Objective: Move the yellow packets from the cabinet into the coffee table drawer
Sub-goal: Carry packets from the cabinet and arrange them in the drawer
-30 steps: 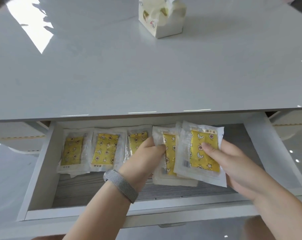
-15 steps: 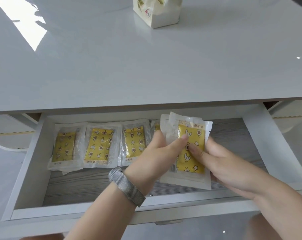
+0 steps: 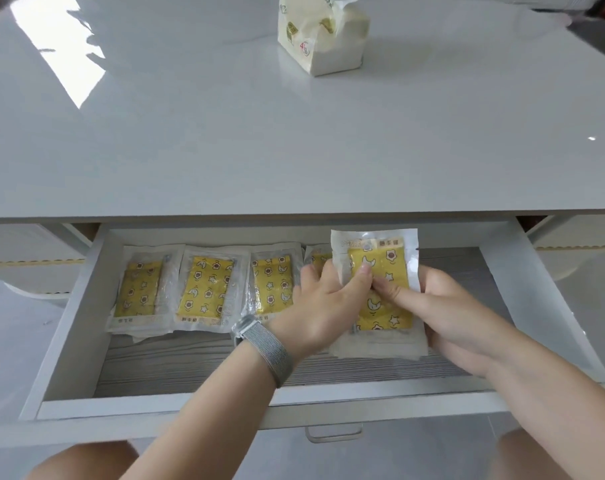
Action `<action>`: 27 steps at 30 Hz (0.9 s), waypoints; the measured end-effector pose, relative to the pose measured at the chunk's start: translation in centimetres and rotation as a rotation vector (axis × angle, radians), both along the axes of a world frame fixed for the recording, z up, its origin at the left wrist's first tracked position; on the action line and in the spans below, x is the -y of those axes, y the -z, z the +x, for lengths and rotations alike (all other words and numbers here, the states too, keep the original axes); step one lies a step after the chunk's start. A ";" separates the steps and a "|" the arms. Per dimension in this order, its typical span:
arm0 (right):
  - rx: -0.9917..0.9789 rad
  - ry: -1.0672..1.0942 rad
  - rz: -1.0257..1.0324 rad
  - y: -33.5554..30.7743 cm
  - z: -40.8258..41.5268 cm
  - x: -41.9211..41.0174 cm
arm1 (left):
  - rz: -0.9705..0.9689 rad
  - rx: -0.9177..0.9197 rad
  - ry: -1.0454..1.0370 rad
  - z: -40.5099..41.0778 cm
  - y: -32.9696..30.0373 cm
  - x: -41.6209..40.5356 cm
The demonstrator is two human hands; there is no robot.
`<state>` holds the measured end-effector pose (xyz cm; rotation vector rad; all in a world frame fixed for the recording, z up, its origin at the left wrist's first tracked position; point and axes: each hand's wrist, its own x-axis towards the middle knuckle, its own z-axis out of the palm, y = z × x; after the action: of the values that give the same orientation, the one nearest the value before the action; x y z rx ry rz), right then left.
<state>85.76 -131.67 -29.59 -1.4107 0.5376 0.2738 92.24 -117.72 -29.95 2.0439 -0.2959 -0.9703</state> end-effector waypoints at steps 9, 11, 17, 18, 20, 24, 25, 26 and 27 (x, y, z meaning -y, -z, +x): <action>-0.278 -0.071 -0.352 0.7 2.4 5.6 | 0.603 0.480 0.300 4.3 1.1 -5.8; -0.346 -0.054 -0.408 2.6 3.6 6.7 | 0.642 0.474 0.347 4.1 1.0 -5.8; -0.365 -0.018 -0.261 5.8 4.6 6.6 | 0.667 0.419 0.376 4.3 1.6 -5.8; -0.368 0.012 -0.249 6.0 4.6 6.7 | 0.696 0.430 0.377 4.4 1.7 -6.0; -0.352 0.038 -0.228 6.7 4.8 7.0 | 0.742 0.448 0.381 4.5 1.6 -6.0; -0.373 0.039 -0.265 8.4 5.1 8.1 | 0.751 0.432 0.412 4.6 1.7 -5.4; -0.370 0.026 -0.284 8.2 5.2 7.9 | 0.745 0.422 0.413 4.7 1.7 -5.4; -0.366 -0.004 -0.303 8.1 5.2 7.8 | 0.742 0.412 0.411 4.8 1.7 -5.4; -0.355 -0.032 -0.330 8.0 5.3 7.6 | 0.740 0.405 0.407 4.9 1.7 -5.4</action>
<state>91.06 -139.31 -37.55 -1.7026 0.8823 0.4830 97.14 -112.31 -31.69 2.9471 -0.6625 -0.9840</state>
